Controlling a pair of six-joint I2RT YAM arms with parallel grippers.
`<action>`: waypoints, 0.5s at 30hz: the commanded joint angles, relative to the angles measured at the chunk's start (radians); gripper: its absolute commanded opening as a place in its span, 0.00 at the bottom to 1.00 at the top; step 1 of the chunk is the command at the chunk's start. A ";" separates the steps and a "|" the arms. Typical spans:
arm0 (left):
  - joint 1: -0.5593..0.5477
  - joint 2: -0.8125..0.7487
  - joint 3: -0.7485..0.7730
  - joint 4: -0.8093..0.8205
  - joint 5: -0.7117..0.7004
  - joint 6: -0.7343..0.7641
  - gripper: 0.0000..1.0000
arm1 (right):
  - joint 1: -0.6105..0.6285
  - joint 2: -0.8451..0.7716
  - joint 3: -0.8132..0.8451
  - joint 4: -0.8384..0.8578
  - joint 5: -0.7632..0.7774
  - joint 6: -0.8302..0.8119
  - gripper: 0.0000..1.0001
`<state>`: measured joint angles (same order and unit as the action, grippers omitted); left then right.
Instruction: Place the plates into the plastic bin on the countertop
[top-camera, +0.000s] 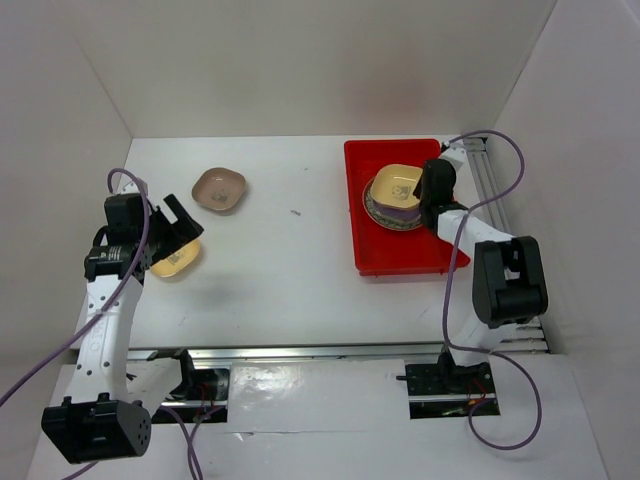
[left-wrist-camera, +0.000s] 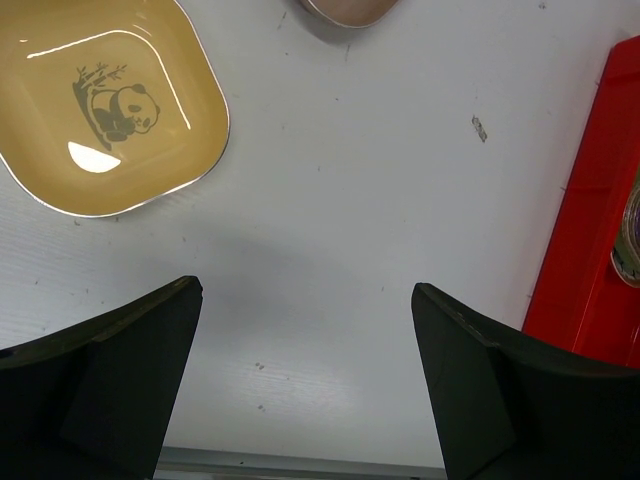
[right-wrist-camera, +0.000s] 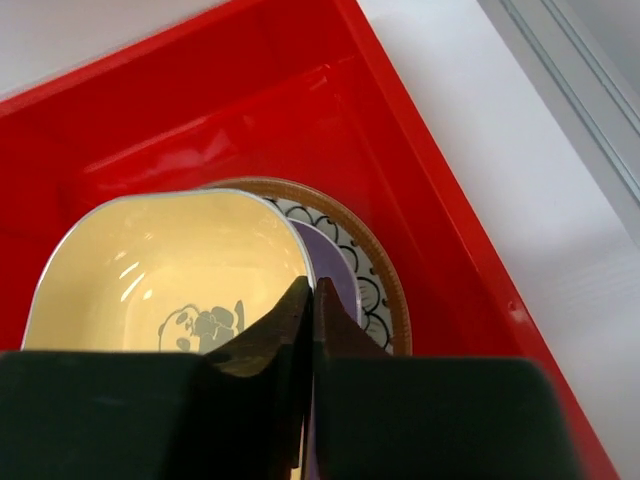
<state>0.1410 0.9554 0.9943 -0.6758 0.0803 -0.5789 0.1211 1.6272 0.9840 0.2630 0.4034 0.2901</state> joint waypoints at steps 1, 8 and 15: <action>0.006 -0.004 -0.002 0.024 -0.026 0.001 1.00 | -0.015 0.051 0.053 0.101 -0.025 -0.052 0.12; 0.006 0.040 0.007 -0.051 -0.239 -0.072 1.00 | 0.017 -0.033 0.021 0.136 -0.038 -0.083 1.00; 0.006 0.158 0.082 0.002 -0.177 -0.087 1.00 | 0.167 -0.141 0.093 0.031 -0.127 -0.118 1.00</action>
<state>0.1417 1.0561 1.0035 -0.7364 -0.1322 -0.6621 0.2184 1.5654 1.0214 0.2886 0.3470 0.2031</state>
